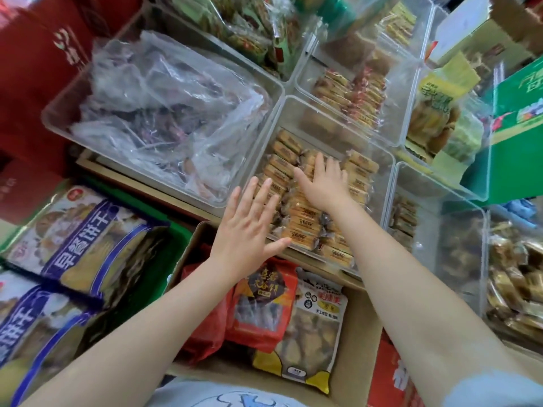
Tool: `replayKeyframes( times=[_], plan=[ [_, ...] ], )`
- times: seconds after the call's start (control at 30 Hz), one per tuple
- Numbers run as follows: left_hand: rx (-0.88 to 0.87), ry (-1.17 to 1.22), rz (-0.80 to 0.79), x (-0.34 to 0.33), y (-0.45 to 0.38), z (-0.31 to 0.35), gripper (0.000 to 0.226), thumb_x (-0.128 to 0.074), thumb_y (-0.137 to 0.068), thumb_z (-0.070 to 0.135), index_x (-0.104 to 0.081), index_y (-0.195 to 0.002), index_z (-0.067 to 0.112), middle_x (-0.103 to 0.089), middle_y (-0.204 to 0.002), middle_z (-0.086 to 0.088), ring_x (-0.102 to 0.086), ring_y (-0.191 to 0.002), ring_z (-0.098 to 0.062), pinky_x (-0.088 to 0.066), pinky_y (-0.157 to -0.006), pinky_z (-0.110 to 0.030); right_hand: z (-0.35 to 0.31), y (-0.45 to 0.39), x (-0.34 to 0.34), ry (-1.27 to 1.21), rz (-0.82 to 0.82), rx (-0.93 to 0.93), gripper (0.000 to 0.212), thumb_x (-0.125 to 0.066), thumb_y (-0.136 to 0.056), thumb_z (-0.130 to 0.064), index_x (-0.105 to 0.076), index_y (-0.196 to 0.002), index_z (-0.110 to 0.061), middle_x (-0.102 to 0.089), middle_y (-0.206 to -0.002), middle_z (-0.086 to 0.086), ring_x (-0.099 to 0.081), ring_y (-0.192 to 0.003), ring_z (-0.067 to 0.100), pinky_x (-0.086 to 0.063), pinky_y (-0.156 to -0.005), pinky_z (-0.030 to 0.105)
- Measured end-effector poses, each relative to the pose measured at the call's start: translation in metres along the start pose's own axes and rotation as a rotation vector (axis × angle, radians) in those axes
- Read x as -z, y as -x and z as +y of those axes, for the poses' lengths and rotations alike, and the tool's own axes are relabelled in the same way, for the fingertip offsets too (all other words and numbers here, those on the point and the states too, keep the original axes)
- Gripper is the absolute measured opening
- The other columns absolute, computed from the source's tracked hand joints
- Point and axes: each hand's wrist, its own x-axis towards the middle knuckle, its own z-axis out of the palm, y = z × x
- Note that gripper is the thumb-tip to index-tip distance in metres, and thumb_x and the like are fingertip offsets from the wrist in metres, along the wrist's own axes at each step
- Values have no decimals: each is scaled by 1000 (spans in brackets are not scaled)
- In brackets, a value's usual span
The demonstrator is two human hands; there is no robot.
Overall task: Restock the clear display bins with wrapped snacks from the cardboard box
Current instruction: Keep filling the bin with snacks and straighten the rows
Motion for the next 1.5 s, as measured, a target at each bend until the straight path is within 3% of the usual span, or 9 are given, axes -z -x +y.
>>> replayKeyframes(
  times=[0.2, 0.33, 0.43, 0.67, 0.77, 0.93, 1.13, 1.33, 1.5],
  plan=[
    [-25, 33, 13, 0, 1, -2, 89, -21, -93, 77, -33, -156, 14, -15, -168, -10, -8, -155, -29, -6, -124, -49, 2, 44, -26, -140, 124, 104, 83, -18, -99, -67, -3, -161, -13, 5, -168, 10, 9, -154, 24, 3, -125, 43],
    [35, 82, -122, 12, -1, -3, 95, -21, -90, 82, -25, -159, 16, -6, -169, -4, 6, -156, -23, 5, -125, -47, 23, 93, -9, -386, 176, 200, 60, -38, -104, -48, -32, -154, -17, -34, -159, 4, -26, -148, 21, -21, -123, 46],
    [1, 281, -122, 32, -1, 22, 92, -39, -83, 82, -37, -154, 22, -30, -163, 0, -10, -155, -19, 10, -124, -48, 62, 149, -6, -528, 138, 235, 33, -45, -103, -33, -67, -116, -11, -67, -113, 5, -60, -103, 18, -49, -95, 44],
    [-310, 691, -382, 60, 41, 233, 68, -52, -78, 69, -62, -131, 28, -69, -117, 13, -63, -107, -4, -53, -95, -38, 221, 307, -16, -858, 386, 65, 38, -46, -102, -38, -72, -84, -17, -66, -67, -4, -61, -65, 7, -51, -70, 34],
    [-399, 660, -465, 55, 76, 326, 61, -48, -80, 67, -65, -124, 30, -67, -112, 19, -63, -98, 2, -55, -89, -35, 311, 379, -18, -920, 569, -30, 32, -51, -101, -27, -72, -79, -18, -62, -60, -10, -59, -58, 4, -48, -63, 26],
    [-491, 768, -369, 53, 139, 482, 53, -51, -87, 57, -50, -136, 39, -50, -142, 16, -40, -134, 1, -33, -112, -25, 457, 465, -33, -941, 700, -83, 33, -50, -102, -20, -72, -79, -12, -61, -60, -4, -58, -57, 6, -43, -61, 19],
    [-453, 435, -218, 35, 164, 609, 66, -58, -94, 46, -34, -153, 26, -31, -161, 0, -16, -153, -17, -14, -125, -42, 582, 484, -69, -807, 387, -161, 28, -48, -101, -30, -70, -85, -25, -67, -72, -8, -60, -64, 5, -52, -69, 29],
    [-394, 125, -167, 20, 167, 631, 78, -56, -96, 44, -21, -159, 15, -11, -168, -9, 2, -156, -23, -1, -126, -41, 631, 459, -119, -565, -1, -80, 25, -54, -100, -34, -66, -115, -18, -62, -107, -6, -59, -94, 12, -50, -80, 31],
    [-351, 28, -183, 18, 153, 640, 81, -51, -98, 45, -13, -161, 14, 3, -169, -11, 10, -155, -24, -3, -125, -40, 634, 423, -172, -377, -196, -15, 14, -55, -99, -23, -65, -108, -19, -63, -106, 3, -60, -92, 21, -44, -69, 28]
  ],
)
